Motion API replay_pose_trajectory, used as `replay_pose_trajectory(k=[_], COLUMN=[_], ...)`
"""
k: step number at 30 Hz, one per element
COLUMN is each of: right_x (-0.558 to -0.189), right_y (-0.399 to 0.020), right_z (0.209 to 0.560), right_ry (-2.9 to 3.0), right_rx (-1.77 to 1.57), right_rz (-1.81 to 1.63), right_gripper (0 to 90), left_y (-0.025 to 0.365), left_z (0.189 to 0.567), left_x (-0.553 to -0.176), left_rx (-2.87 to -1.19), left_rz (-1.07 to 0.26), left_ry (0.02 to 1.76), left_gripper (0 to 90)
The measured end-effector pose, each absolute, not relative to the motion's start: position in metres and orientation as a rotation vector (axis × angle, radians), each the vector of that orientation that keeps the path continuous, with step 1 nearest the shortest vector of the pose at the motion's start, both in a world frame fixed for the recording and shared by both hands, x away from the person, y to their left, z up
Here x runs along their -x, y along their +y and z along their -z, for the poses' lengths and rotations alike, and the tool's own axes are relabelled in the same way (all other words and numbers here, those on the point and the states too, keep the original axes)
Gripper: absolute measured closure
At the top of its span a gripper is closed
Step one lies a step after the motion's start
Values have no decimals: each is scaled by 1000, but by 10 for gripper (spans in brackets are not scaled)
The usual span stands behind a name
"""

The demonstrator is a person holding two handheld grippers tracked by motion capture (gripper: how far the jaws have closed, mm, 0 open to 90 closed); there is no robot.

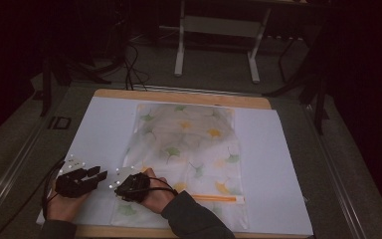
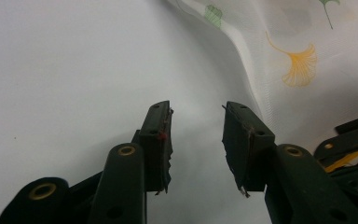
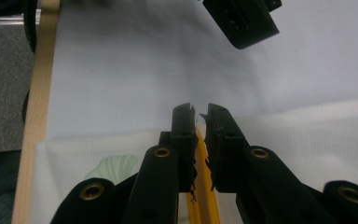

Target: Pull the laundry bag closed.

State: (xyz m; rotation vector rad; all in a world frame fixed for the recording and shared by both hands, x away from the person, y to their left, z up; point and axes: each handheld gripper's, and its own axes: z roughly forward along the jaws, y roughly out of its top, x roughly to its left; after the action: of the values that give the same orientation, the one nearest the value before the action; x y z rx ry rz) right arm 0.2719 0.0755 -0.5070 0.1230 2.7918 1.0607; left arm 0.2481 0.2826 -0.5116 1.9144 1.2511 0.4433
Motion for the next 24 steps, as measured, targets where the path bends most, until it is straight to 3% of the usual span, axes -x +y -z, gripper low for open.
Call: replay_pose_trajectory(k=[17,24], right_x=[-272,-274], right_y=[101,108], right_z=[518,526], right_ry=[2805,2818], right_rx=[-122,-153], right_rz=[-1002,-968], right_gripper=[752,765], left_y=[286,286], left_z=[511,511], left_x=[-247,-247], left_rx=[-1914,-1909], left_rz=[-448,-450], left_ry=[1256,1258], left_gripper=[622,622])
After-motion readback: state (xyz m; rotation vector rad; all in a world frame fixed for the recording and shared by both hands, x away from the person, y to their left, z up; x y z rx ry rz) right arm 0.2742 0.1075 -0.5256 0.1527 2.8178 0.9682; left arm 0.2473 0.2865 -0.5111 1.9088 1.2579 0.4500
